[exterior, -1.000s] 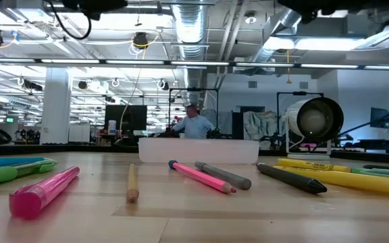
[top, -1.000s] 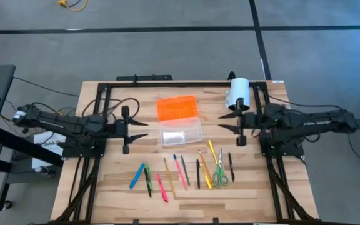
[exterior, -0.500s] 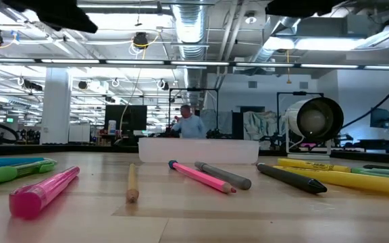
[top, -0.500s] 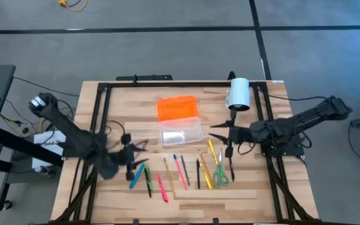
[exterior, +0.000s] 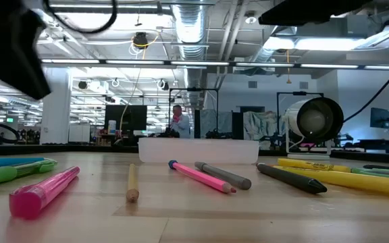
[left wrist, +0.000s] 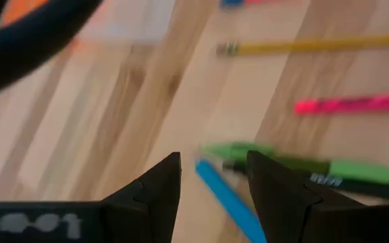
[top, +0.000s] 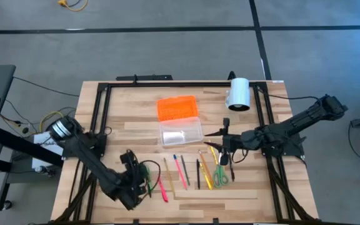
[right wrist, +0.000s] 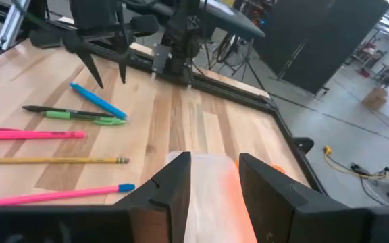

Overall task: Pick & place school supplies into a supply box
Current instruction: Put the blue pen into the supply box

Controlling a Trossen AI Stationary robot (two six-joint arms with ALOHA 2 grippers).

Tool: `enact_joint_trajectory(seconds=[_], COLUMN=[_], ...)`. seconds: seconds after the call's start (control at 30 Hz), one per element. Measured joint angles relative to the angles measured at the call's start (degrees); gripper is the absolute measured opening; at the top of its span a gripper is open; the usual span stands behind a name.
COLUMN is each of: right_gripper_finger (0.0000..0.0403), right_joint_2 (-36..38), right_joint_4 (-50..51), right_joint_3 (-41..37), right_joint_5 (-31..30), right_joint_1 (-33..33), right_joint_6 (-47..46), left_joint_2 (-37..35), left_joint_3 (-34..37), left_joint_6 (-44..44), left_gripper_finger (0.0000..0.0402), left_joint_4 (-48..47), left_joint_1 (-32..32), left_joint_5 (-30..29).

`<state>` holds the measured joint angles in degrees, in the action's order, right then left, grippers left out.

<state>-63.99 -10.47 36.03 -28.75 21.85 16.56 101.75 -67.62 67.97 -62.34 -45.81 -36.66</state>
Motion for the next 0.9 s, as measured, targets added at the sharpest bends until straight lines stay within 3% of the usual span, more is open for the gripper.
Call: enact_joint_trajectory(seconds=[0.2, 0.5, 0.9], right_gripper_finger=[0.012, 0.0121, 0.0121], right_joint_2=[-4.3, -8.6, -9.5], right_joint_4=[-4.8, -9.2, -9.4], right_joint_3=[0.0, 0.0, -0.1], right_joint_5=[0.0, 0.0, -0.3], right_joint_1=[1.4, 5.2, 11.3], right_joint_6=[0.9, -0.1, 0.2], left_joint_2=[5.9, 6.0, 6.0], left_joint_3=[-3.5, -3.1, 1.5], left_joint_6=[9.2, 14.8, 15.9], left_gripper_finger=[0.016, 0.016, 0.016], left_joint_4=[-7.9, -6.4, 0.2], left_joint_1=[-1.8, -6.0, -6.7], left_joint_5=[4.3, 1.5, 1.8])
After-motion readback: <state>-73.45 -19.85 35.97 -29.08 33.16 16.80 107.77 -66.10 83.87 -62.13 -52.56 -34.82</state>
